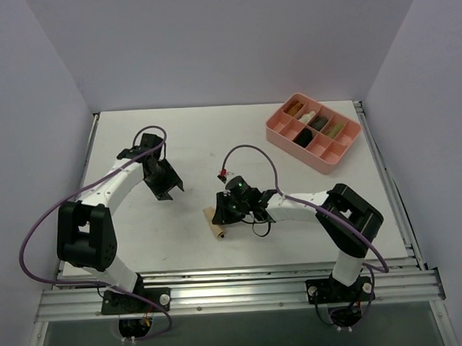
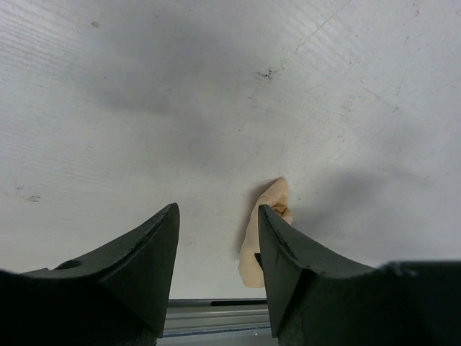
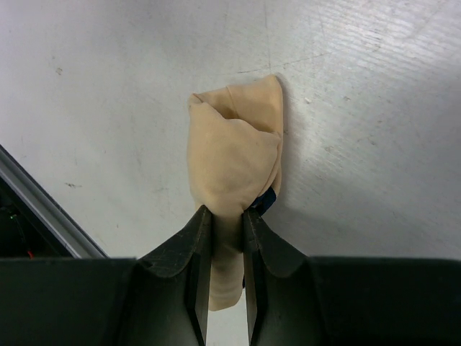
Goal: Roll the underwear
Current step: Place the rolled underwear into the container
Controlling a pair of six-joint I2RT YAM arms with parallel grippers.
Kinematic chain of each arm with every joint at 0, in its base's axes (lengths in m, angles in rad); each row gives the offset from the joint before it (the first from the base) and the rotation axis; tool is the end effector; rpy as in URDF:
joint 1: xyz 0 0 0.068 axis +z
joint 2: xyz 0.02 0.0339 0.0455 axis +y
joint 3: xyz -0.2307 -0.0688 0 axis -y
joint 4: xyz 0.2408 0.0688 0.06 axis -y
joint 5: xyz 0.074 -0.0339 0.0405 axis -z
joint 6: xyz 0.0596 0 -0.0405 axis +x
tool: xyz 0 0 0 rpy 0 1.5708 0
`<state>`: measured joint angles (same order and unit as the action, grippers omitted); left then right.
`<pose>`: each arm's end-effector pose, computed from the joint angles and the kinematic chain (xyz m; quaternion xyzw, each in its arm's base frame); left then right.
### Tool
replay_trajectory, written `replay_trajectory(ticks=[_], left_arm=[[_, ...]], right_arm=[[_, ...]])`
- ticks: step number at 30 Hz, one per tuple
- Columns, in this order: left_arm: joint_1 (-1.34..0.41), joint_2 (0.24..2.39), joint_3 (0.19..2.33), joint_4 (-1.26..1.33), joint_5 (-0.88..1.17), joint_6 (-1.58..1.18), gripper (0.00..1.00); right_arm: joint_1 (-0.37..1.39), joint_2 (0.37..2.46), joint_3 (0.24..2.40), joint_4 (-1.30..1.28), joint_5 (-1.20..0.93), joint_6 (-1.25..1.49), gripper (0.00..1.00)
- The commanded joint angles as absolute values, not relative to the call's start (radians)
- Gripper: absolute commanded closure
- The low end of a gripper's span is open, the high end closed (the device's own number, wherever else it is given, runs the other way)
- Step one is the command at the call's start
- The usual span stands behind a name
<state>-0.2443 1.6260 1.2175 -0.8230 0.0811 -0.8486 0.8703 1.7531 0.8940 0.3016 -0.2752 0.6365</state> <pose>0.3112 -0.0826 0.1775 -0.2865 0.9423 -0.1218 0.1234 0.2300 0.2979 0.1277 -0.1671 0.8524 0.4163 0.2685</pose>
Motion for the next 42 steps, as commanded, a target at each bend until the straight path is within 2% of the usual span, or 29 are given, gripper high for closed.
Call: replay_trajectory(ticks=[1,9,16,20,26,30,42], left_arm=[[-0.245,1.598,1.201,-0.827,0.097,-0.824,0.44],[-0.249,1.578,1.16,-0.792,0.127,-0.819,0.46],[-0.293,1.563,1.143,-0.756,0.15,-0.827,0.46],[-0.354,1.595,1.176,-0.739,0.204,-0.816,0.46],[-0.483,1.629,1.244,-0.735,0.212,-0.818,0.46],[-0.502,1.623,1.256,-0.724,0.255,-0.83,0.46],[-0.499,1.594,1.213,-0.73,0.245,-0.828,0.46]], right_arm=[[0.858,1.701,0.945,0.241,-0.232,0.646,1.0],[0.77,1.64,1.066,0.048,-0.092,0.632,1.0],[0.556,1.565,1.253,-0.208,0.104,0.604,1.0],[0.341,1.572,1.313,-0.282,0.152,0.592,1.0],[0.16,1.715,1.474,-0.318,0.164,0.555,1.0],[0.091,1.802,1.54,-0.288,0.173,0.535,1.0],[0.006,1.899,1.486,-0.169,0.086,0.494,1.0]])
